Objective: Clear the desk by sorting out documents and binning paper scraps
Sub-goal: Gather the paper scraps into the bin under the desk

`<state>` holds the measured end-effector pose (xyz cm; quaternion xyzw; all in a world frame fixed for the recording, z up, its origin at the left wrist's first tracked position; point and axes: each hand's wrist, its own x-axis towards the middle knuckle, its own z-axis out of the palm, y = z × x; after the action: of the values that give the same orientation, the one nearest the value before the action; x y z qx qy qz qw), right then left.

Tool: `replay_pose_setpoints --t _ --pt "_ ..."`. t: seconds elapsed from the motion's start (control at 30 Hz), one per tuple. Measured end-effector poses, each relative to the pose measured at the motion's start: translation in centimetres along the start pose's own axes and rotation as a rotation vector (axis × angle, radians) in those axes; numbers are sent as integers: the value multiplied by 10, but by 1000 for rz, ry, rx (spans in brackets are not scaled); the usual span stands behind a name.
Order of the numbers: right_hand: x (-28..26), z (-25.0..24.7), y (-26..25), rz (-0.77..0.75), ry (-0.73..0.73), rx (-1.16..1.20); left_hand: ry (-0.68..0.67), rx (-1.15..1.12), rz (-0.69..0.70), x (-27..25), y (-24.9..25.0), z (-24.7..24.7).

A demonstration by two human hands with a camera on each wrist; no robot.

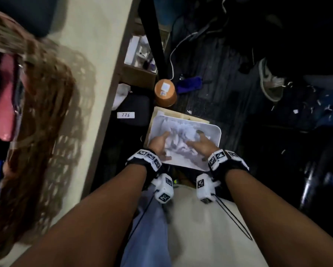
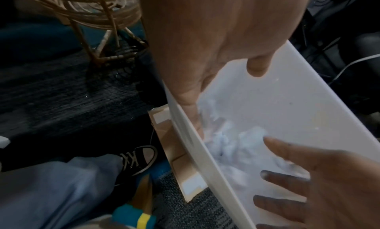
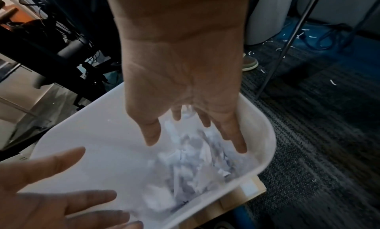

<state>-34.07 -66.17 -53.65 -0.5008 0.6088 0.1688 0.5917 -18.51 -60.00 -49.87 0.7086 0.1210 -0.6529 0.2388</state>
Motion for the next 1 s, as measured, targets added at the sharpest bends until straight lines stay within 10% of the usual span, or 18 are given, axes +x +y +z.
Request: replay_pose_setpoints --t 0.37,0.57,0.73,1.0 --pt "-119 -17 -86 -32 222 -156 -65 245 300 -142 31 -5" --pt "-270 -6 -189 -358 455 -193 -272 21 412 -300 40 -41" --pt "-365 57 -257 -723 503 -210 -353 59 683 -392 11 -163" --pt "-448 267 -316 -1337 34 -624 237 -10 811 -426 -122 -412"
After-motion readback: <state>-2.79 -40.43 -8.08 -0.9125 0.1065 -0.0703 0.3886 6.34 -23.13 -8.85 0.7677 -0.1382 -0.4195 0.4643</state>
